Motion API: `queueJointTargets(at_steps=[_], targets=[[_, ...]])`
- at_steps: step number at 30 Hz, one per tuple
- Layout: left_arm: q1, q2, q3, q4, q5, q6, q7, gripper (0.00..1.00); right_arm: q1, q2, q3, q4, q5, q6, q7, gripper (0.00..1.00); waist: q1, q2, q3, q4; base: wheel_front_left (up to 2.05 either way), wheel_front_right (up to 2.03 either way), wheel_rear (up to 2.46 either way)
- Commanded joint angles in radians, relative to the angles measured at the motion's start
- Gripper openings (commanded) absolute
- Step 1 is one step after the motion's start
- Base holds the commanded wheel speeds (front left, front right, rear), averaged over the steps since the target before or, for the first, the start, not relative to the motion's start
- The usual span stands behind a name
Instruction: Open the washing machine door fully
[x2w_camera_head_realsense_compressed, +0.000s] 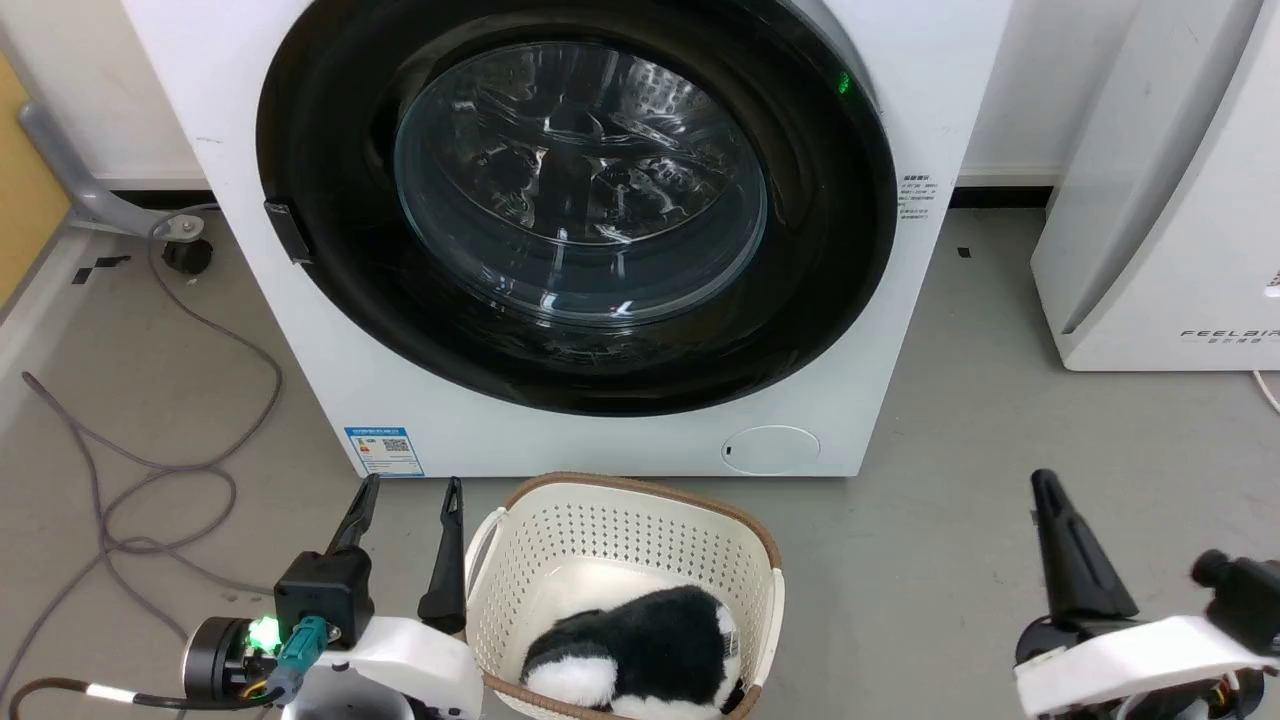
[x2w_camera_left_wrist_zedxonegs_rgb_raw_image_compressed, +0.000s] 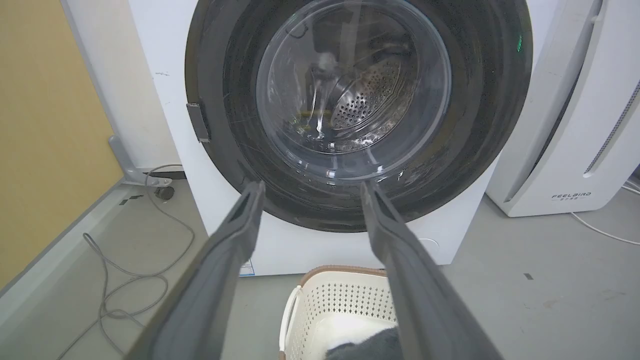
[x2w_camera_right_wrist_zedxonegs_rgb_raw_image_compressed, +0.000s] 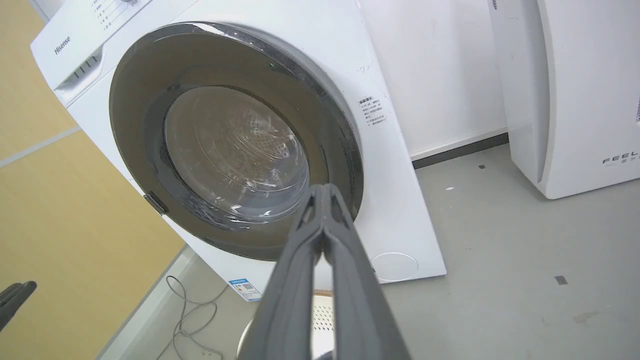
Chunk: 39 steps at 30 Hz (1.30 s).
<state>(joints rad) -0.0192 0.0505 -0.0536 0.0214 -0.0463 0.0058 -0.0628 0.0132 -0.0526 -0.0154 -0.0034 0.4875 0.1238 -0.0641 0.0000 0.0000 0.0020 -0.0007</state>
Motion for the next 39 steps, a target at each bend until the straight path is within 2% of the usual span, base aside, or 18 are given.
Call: queueJointTargets(at_steps=[1,11,24,31,39], targets=[[-0.002,0.001,-0.004,-0.001,-0.004,0.000,-0.011,1.00,-0.012,0.001,-0.008,-0.003,0.058,0.002,-0.010,0.00,0.0000,0.0000,0.001,0.000,0.00,0.00,0.00],[-0.006,0.001,-0.021,-0.001,-0.013,-0.003,-0.032,1.00,-0.102,-0.008,-0.053,0.057,0.262,0.003,-0.031,0.00,0.0000,0.0000,0.004,0.001,0.00,0.00,0.00],[-0.031,0.000,-0.031,-0.021,-0.021,-0.004,-0.059,1.00,-0.362,-0.127,-0.050,0.253,0.518,0.003,-0.058,0.00,0.0000,0.0000,0.048,0.007,0.00,0.00,0.00],[-0.058,0.000,-0.039,-0.044,-0.022,-0.004,-0.074,1.00,-0.548,-0.220,0.019,0.384,0.647,0.004,-0.065,0.00,0.0000,0.0000,0.095,0.017,0.00,0.00,0.00],[-0.089,0.000,-0.048,-0.076,-0.024,-0.002,-0.090,1.00,-0.793,-0.308,0.171,0.563,0.764,0.004,-0.008,0.00,0.0000,0.0000,0.155,0.025,0.00,0.00,0.00]])
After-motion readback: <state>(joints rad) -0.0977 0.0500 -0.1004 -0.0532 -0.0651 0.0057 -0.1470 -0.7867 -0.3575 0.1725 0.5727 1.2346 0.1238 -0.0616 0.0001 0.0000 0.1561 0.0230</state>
